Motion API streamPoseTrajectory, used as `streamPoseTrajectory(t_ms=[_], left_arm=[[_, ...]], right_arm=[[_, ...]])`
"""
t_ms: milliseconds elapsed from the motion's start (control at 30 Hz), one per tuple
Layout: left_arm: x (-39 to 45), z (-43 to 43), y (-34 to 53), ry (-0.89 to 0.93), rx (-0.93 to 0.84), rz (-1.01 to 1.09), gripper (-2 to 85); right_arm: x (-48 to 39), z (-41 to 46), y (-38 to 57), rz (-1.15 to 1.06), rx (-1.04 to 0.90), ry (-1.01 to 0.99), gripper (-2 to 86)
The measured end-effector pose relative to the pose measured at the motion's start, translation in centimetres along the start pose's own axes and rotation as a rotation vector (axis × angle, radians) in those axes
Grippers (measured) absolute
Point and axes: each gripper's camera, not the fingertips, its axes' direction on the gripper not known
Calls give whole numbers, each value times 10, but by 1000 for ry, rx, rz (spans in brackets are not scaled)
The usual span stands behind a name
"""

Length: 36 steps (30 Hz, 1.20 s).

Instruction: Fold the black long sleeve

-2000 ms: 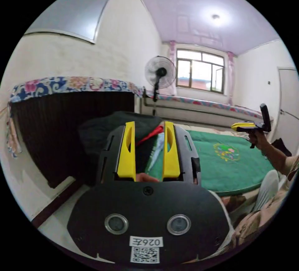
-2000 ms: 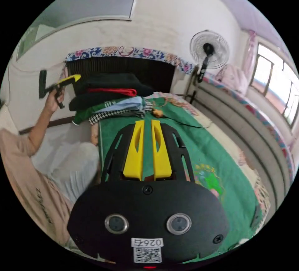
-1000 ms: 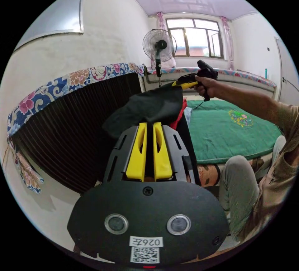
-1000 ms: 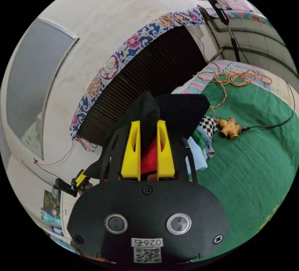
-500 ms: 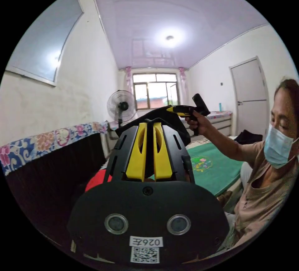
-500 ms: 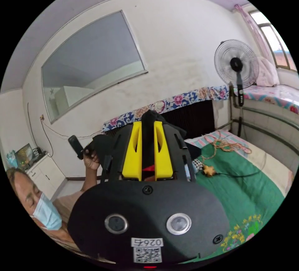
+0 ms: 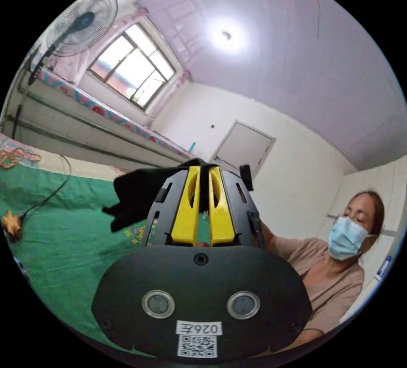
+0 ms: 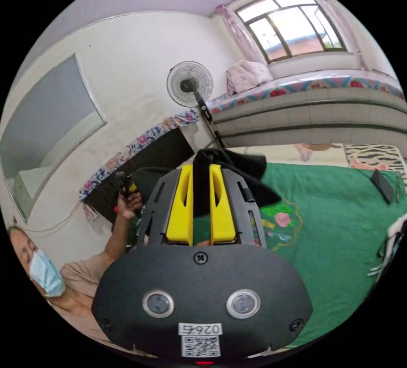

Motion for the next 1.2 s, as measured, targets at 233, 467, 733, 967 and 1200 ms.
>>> streamPoseTrajectory(t_ms=[233,467,733,967,1200], left_arm=[[-61,20,38,-357,-49,-237,78],[-101,148,11,-519,-298,-168,186],[-187,243,22,-668,-559,-198,167],[-193,271,24,-911,-686,59,9],[-186,212,-6,-634,-410,18,-6]], right_arm=[[93,-68,52,178,-98,181,62],[155,-32,19,225,-178,184,77],[220,-7,-16,298,-174,261,90],[226,-14,-40,205,-330,358,47],[198,-101,-59,123,-153,200,-8]])
